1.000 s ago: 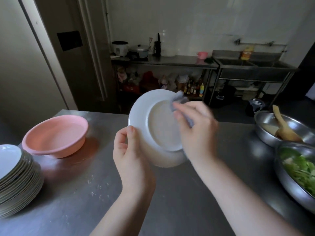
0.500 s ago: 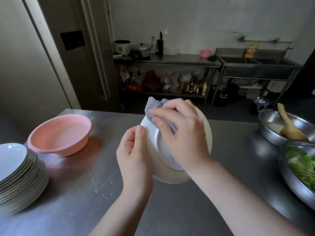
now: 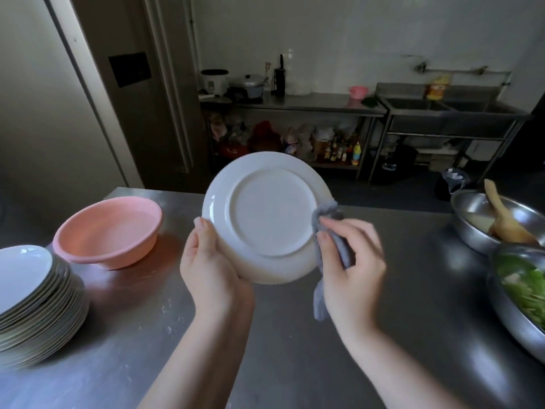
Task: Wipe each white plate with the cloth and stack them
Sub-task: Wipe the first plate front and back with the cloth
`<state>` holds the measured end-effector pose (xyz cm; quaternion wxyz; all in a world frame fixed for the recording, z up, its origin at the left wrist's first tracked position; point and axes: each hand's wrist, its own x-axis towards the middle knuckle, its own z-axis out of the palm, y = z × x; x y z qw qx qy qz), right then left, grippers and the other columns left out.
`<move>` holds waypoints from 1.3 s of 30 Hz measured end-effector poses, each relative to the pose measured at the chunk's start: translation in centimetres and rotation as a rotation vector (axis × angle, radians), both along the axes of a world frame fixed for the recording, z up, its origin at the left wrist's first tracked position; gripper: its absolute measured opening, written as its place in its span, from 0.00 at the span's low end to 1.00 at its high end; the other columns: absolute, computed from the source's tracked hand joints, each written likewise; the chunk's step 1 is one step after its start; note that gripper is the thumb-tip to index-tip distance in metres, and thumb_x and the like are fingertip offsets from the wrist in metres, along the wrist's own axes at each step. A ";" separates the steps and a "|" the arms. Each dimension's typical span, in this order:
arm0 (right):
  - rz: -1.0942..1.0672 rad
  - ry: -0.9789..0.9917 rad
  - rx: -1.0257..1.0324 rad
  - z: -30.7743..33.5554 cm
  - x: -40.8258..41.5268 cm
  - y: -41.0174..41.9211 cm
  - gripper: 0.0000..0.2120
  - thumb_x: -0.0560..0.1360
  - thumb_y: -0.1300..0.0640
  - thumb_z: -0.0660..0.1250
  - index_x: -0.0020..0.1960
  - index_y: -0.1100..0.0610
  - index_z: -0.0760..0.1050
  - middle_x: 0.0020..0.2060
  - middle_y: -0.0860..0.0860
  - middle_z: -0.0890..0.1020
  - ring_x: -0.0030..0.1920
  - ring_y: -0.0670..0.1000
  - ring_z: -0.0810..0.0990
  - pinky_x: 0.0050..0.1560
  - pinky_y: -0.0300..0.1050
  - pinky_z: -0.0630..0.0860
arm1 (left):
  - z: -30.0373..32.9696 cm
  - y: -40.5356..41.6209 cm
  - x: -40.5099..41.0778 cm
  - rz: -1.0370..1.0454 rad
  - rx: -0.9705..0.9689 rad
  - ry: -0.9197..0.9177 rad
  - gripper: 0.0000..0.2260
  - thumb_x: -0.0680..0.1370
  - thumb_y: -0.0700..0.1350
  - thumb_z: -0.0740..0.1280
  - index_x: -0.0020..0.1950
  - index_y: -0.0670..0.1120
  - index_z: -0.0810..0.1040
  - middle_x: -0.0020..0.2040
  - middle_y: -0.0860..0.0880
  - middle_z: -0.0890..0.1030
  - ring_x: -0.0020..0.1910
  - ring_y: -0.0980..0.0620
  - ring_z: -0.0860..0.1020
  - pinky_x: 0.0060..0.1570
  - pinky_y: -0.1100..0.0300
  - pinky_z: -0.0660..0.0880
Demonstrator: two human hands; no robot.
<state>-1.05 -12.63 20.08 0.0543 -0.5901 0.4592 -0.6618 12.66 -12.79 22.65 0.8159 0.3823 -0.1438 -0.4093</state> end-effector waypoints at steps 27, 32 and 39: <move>-0.110 -0.129 0.448 -11.7 -8.1 2.2 0.11 0.72 0.66 0.71 0.48 0.51 0.82 0.45 0.48 0.80 0.46 0.45 0.80 0.48 0.33 0.73 | -20.1 -7.5 -0.5 -0.280 -0.489 -2.108 0.14 0.74 0.44 0.72 0.49 0.50 0.66 0.29 0.50 0.79 0.21 0.46 0.74 0.21 0.66 0.61; -0.121 -0.153 0.489 -13.5 -8.3 1.8 0.11 0.72 0.66 0.72 0.49 0.51 0.82 0.44 0.46 0.79 0.44 0.47 0.80 0.47 0.35 0.73 | -22.9 -7.2 -0.5 -0.633 -0.036 -1.840 0.07 0.80 0.52 0.63 0.55 0.53 0.78 0.53 0.53 0.85 0.47 0.47 0.84 0.37 0.50 0.80; -0.084 -0.140 0.564 -15.5 -7.6 1.0 0.10 0.72 0.66 0.72 0.49 0.52 0.82 0.44 0.48 0.80 0.44 0.48 0.80 0.47 0.40 0.75 | -25.4 -10.2 -1.3 -0.775 0.165 -1.841 0.11 0.81 0.53 0.65 0.61 0.53 0.79 0.67 0.57 0.77 0.62 0.51 0.78 0.50 0.53 0.78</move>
